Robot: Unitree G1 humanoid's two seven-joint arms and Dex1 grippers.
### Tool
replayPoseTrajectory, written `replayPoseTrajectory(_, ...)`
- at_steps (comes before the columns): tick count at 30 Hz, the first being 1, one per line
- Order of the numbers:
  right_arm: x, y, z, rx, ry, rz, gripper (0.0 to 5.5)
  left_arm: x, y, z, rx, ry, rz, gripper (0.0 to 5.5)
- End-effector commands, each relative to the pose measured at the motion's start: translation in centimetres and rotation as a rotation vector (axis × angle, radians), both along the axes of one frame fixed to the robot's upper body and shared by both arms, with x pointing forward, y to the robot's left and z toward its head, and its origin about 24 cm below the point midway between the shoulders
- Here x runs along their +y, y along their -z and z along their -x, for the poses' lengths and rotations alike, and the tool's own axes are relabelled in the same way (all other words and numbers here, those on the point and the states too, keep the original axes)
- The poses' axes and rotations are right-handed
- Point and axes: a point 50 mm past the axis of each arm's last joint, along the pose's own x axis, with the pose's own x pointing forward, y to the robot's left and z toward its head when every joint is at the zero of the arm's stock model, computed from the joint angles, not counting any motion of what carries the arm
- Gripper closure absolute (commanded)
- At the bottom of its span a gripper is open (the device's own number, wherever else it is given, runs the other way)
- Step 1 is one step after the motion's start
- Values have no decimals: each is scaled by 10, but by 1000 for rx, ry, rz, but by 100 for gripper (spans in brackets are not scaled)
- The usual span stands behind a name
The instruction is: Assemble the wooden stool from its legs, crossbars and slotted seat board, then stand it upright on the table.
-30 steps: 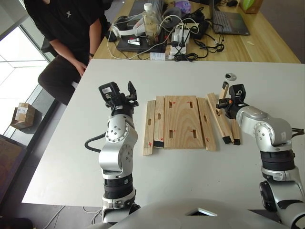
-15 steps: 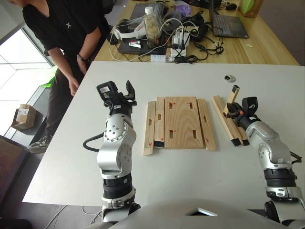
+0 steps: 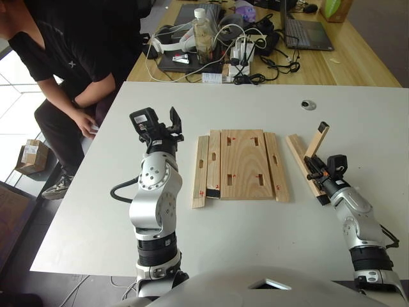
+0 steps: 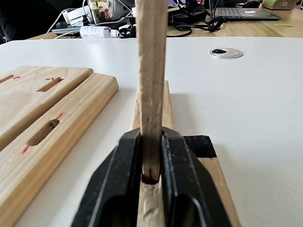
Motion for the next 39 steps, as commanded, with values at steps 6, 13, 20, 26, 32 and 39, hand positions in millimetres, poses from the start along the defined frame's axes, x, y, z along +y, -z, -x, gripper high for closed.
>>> replayPoseTrajectory(6, -7, -4, 5, -14, -3, 10, 404, -3, -5, -4, -12, 25, -12, 254)
replayPoseTrajectory(13, 5, -106, -33, -233, -154, -191, 298, 2, -4, 1, -16, -11, -15, 254)
replayPoseTrajectory(20, 64, -247, -113, -453, -226, -266, 270, -4, -6, -2, -30, -6, -6, 254)
replayPoseTrajectory(26, 84, -236, -136, -314, -215, -161, 270, -4, -5, -4, -32, -7, -5, 254)
replayPoseTrajectory(32, 60, -243, -137, -300, -141, -129, 270, -3, -3, -3, -31, -22, -1, 254)
replayPoseTrajectory(39, 45, -139, -112, -15, -103, 39, 270, -3, -2, -4, -30, -19, 0, 254)
